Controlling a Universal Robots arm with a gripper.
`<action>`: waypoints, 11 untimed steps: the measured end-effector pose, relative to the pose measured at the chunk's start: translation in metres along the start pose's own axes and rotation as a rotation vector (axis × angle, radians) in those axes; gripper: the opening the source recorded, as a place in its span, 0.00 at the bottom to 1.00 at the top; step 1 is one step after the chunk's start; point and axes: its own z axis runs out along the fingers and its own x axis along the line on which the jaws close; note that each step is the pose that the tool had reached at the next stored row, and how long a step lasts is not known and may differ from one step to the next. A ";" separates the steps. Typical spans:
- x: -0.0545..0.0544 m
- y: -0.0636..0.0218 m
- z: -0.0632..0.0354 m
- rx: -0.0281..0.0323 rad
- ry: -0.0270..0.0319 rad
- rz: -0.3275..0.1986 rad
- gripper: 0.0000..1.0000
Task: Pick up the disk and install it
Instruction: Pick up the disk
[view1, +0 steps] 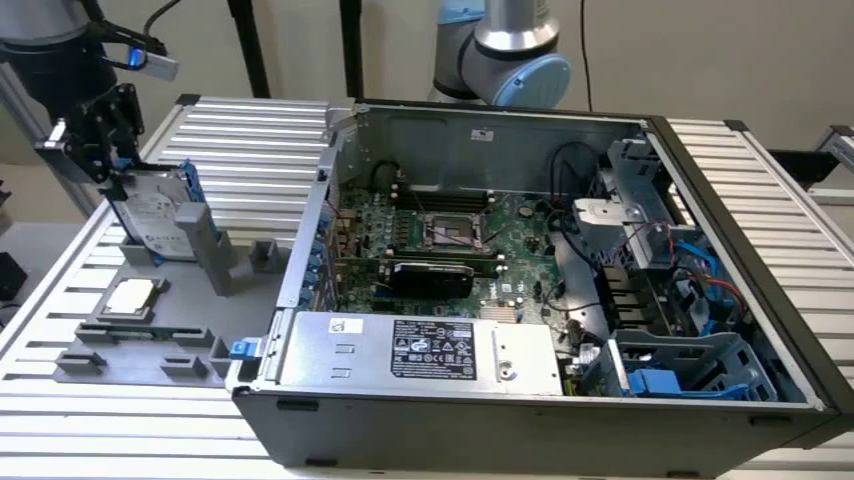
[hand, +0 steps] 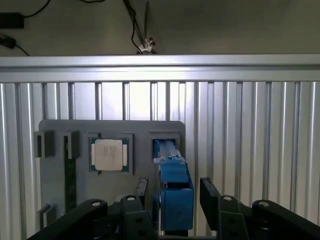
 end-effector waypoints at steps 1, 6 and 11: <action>0.000 0.0000 0.0017 0.0000 0.0000 0.000 1.00; 0.000 0.0003 0.0064 -0.0003 0.0001 0.000 1.00; 0.000 0.0020 0.0067 0.0000 -0.0003 0.000 1.00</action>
